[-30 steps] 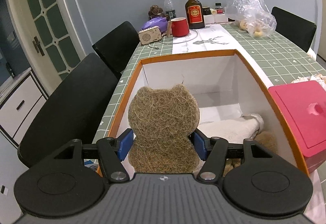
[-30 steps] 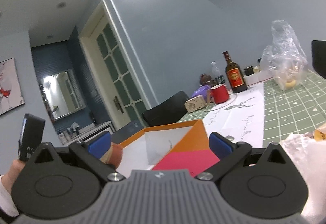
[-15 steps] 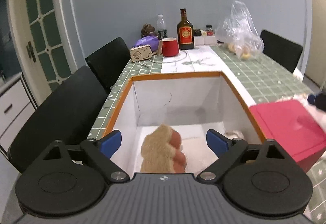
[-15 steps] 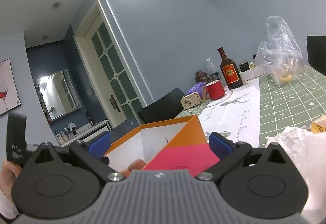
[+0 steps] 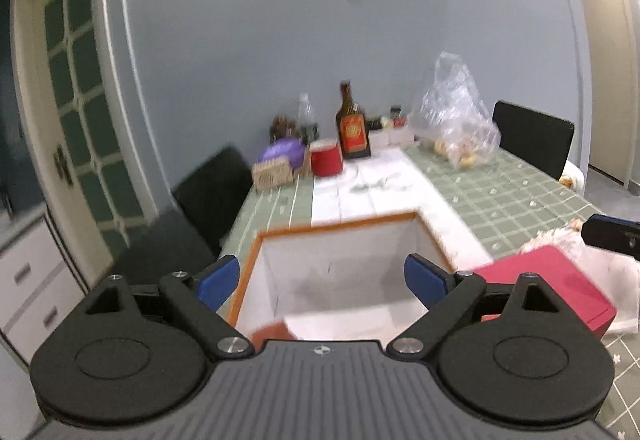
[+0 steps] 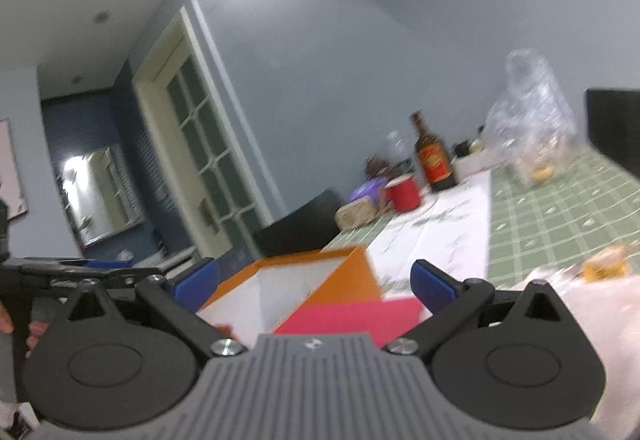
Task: Organize soft objects
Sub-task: 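Move both tools to the pile of white soft items on the mat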
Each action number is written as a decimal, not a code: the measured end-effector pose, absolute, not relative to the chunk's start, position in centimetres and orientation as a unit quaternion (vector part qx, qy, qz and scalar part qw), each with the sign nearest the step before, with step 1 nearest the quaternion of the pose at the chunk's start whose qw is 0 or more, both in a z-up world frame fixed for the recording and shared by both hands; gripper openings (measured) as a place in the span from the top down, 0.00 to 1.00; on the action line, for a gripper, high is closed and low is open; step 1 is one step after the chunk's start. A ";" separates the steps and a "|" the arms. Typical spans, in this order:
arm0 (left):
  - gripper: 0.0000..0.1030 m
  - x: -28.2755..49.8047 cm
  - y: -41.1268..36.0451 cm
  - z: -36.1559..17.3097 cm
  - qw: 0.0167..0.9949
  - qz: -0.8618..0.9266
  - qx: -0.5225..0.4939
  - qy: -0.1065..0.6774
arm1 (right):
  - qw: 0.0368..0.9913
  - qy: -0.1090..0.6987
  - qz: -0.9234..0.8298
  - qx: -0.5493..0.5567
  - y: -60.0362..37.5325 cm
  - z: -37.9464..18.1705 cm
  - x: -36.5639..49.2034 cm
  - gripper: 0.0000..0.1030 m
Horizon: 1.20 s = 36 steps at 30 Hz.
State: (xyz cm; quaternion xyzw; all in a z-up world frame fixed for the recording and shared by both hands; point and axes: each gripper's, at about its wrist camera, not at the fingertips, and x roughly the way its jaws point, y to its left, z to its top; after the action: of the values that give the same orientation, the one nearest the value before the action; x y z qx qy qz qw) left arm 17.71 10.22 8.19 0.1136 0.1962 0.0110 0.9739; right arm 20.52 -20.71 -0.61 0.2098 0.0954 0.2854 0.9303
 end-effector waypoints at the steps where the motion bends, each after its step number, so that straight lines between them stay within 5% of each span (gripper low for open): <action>1: 0.00 17.5 9.4 8.5 0.975 0.009 0.122 0.187 | 0.935 0.088 0.273 0.210 -21.3 -0.4 20.4 0.03; 18: 0.00 19.1 -2.0 8.0 0.970 -0.131 0.121 0.165 | 0.967 0.116 0.042 0.223 -29.8 -1.2 21.2 0.03; 36: 0.00 21.7 -1.7 5.5 0.957 -0.164 0.097 0.219 | 0.934 0.285 0.004 0.214 -30.1 -5.0 24.8 0.03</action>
State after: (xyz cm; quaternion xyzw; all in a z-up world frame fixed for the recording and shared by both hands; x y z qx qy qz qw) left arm 21.72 -1.68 5.46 0.0972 0.2186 -0.1639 0.9570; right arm 24.79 -30.13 -4.96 0.2143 0.2851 0.0042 0.9342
